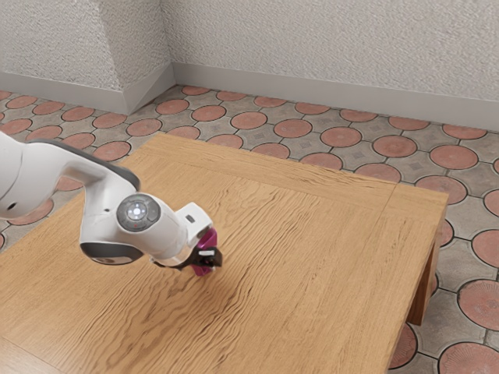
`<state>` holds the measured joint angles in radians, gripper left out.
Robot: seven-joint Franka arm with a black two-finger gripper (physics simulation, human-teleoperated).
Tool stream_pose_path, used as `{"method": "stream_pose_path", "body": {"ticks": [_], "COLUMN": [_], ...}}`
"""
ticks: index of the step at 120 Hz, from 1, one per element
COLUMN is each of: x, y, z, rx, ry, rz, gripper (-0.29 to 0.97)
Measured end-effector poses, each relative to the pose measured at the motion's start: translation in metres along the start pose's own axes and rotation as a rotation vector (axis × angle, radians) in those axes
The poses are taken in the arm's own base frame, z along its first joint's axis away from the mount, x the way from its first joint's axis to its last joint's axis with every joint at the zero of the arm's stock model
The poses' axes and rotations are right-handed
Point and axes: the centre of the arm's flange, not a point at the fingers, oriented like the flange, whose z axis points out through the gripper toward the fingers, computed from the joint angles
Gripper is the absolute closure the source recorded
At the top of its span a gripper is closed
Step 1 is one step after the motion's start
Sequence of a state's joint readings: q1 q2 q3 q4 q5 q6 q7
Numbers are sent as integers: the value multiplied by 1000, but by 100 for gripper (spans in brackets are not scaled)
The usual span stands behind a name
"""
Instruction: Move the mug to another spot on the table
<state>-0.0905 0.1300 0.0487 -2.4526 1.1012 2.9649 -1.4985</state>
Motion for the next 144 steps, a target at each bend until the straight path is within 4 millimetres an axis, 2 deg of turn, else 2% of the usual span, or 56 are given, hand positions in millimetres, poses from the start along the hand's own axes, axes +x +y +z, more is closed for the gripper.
{"method": "stream_pose_path", "body": {"ticks": [21,36,44,58,69,74,81,90,96,105,109,117,132,144], "x": [1,15,36,91,132,148,181,224,248,294,307,317,312,312], "y": [6,25,42,71,79,75,64,40,22,-3,-15,-32,-41,-62], "z": [-23,-53,-72,-112,-142,-155,-177,-203,-211,-230,-237,-248,-264,-276], "rx": [-18,-27,-22,0,3,10,5,1,-2,-24,-27,-32,-47,-52], "ry": [31,95,144,174,89,37,-49,-140,-195,-235,-253,-293,-355,-379], "rz": [11,25,2,-163,-330,-383,-458,-487,-479,-447,-425,-352,-191,-106], "gripper": [8,5,5,4,3,3,3,3,3,2,2,2,2,2]}}
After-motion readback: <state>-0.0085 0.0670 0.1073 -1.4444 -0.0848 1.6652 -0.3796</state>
